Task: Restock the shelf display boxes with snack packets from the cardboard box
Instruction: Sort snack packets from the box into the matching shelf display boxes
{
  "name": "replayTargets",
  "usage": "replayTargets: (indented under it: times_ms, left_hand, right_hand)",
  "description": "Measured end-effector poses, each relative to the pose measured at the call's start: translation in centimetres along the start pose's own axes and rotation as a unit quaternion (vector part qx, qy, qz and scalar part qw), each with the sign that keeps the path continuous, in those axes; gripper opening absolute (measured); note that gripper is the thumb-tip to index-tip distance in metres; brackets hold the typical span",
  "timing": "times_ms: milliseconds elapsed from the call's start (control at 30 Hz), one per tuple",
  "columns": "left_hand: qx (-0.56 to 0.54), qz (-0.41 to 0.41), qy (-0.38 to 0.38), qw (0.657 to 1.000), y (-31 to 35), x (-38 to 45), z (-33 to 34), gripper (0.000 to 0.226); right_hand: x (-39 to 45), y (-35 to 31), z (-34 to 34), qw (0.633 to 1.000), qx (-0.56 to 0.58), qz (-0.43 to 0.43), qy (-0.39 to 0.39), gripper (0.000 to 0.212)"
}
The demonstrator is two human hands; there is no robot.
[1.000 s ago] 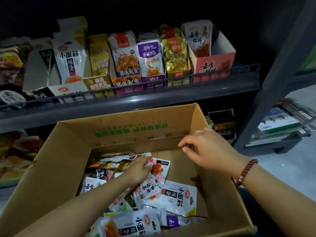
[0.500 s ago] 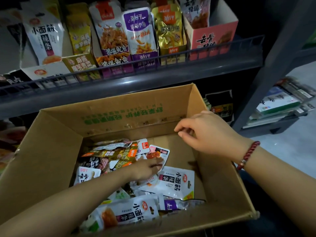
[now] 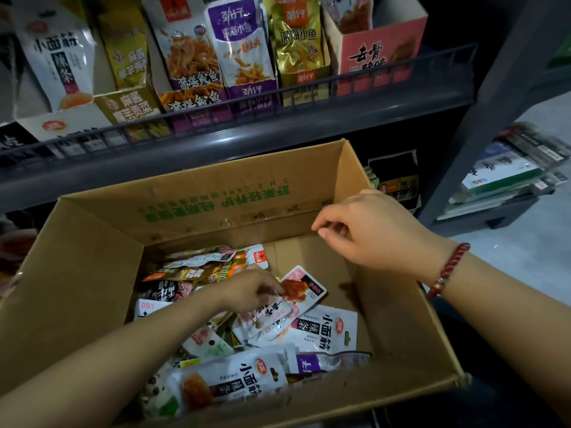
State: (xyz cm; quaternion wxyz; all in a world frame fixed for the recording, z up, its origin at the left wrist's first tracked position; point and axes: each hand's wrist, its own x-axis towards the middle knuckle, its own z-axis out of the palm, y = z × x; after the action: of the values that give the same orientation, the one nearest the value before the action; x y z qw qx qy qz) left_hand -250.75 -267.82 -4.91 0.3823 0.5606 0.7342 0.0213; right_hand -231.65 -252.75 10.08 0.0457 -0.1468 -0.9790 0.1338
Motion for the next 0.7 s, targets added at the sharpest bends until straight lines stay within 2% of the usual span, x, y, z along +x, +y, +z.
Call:
replayTargets:
  times_ms: [100, 200, 333, 400, 467, 500, 567, 633, 700]
  left_hand:
    - [0.037, 0.000, -0.053, 0.998, -0.4, 0.3, -0.8, 0.041]
    - [0.104, -0.006, -0.052, 0.993, -0.8, 1.1, -1.1, 0.048]
    - [0.118, -0.007, -0.032, 0.992, -0.7, 2.3, -1.2, 0.034]
    - [0.088, -0.005, -0.035, 0.995, -0.3, 2.7, -1.6, 0.025]
    - [-0.009, -0.004, -0.036, 0.999, 0.3, 3.2, -1.8, 0.018]
    - [-0.066, -0.014, -0.023, 0.997, 0.7, 3.4, -1.6, 0.019]
    - [-0.141, -0.037, 0.051, 0.988, 1.5, 4.0, -0.6, 0.022]
    - [-0.140, -0.041, 0.146, 0.978, 1.7, 4.9, 0.9, 0.026]
    - [-0.130, -0.060, 0.176, 0.974, 1.8, 5.4, 1.9, 0.026]
  right_hand:
    - [0.0, 0.0, 0.0, 1.000, 0.001, 0.001, -0.001, 0.026]
    - [0.0, 0.0, 0.1, 1.000, 0.005, 0.002, 0.002, 0.026]
    - [0.1, 0.1, 0.2, 1.000, 0.003, 0.002, 0.002, 0.026]
    - [0.2, 0.1, 0.3, 1.000, 0.002, 0.003, 0.001, 0.026]
    - [0.3, 0.1, 0.3, 1.000, 0.000, 0.003, 0.000, 0.027]
    - [0.3, 0.2, 0.3, 1.000, 0.000, 0.003, 0.000, 0.027]
    - [0.3, 0.2, 0.3, 1.000, 0.000, 0.002, 0.000, 0.027]
    - [0.2, 0.1, 0.3, 1.000, 0.002, 0.002, -0.001, 0.027]
    - [0.2, 0.1, 0.3, 1.000, 0.000, 0.003, -0.002, 0.027]
